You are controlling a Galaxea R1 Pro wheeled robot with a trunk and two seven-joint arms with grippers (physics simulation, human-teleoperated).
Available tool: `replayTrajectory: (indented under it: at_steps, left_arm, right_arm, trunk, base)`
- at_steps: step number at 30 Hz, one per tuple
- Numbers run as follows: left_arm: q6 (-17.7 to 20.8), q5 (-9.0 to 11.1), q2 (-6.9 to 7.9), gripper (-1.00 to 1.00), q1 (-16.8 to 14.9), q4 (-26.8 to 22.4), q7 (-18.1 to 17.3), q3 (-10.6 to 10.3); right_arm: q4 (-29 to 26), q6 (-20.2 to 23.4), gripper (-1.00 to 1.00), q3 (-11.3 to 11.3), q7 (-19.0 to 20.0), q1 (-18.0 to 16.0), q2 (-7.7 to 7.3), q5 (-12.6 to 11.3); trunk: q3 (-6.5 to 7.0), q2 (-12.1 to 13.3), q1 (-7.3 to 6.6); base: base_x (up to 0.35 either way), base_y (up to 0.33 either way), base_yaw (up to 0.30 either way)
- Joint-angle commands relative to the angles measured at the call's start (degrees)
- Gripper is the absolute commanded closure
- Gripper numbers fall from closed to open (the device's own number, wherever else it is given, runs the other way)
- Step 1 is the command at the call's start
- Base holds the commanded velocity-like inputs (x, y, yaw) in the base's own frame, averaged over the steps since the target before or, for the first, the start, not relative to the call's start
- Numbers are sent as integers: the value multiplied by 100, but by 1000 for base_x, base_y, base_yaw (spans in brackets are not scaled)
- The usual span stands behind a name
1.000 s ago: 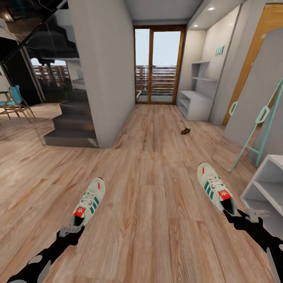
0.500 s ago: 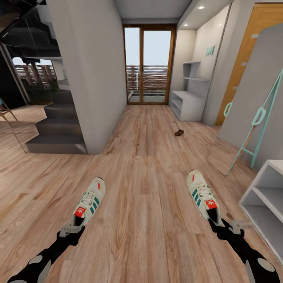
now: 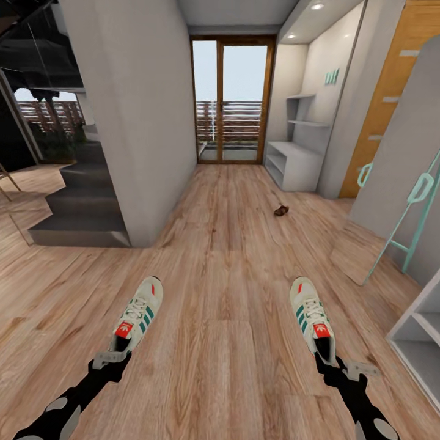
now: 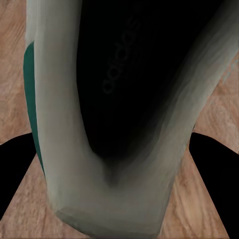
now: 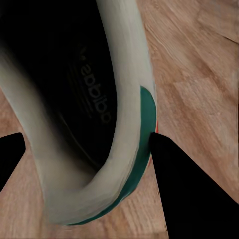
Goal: Pick up the two gym shoes and the two sandals from the corridor floor and place them onto the hallstand (shoe rack) in the corridor, making sure they are on the rack and not on the floor. Arrange them so the two gym shoes are next to each other and the two sandals are next to each other.
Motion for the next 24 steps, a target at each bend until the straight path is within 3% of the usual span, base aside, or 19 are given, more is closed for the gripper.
replayTrajectory:
  at_steps: [1,24]
  left_arm:
    - [-29,-50,-6,100,-5,6,36,46]
    - [-29,-39,-3,100,-10,-16,161,46]
  right_arm:
    - [2,-28,100,-25,11,-6,6,52]
    - [-67,-22,100,-18,-18,-6,-45,53]
  trunk:
    - [-5,-2,2]
    - [-5,-2,2]
  base:
    - [341,0,0]
    - [341,0,0]
